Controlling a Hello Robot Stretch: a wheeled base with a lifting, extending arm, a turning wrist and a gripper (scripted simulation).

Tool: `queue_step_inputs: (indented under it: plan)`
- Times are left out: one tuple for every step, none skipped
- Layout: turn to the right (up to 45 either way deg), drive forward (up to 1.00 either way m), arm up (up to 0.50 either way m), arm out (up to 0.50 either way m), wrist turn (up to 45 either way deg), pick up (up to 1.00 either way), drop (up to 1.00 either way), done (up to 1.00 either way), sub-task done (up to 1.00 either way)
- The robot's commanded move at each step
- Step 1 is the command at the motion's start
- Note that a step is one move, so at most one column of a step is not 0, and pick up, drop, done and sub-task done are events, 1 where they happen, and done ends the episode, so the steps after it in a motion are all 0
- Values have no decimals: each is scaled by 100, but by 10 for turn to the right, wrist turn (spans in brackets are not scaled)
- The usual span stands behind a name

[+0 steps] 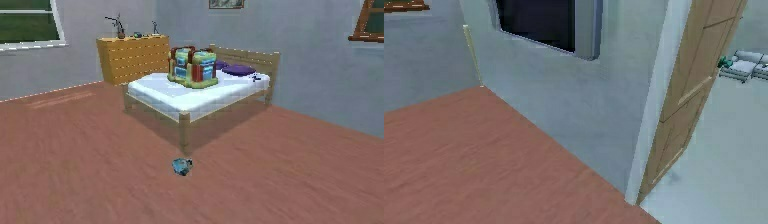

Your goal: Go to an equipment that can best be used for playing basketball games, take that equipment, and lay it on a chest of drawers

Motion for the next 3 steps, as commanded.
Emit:
queue_step_inputs:
  plan:
    - [0,40,0,0,0,0,0,0,0]
    - [-450,0,0,0,0,0,0,0,0]
    - [-180,0,0,0,0,0,0,0,0]
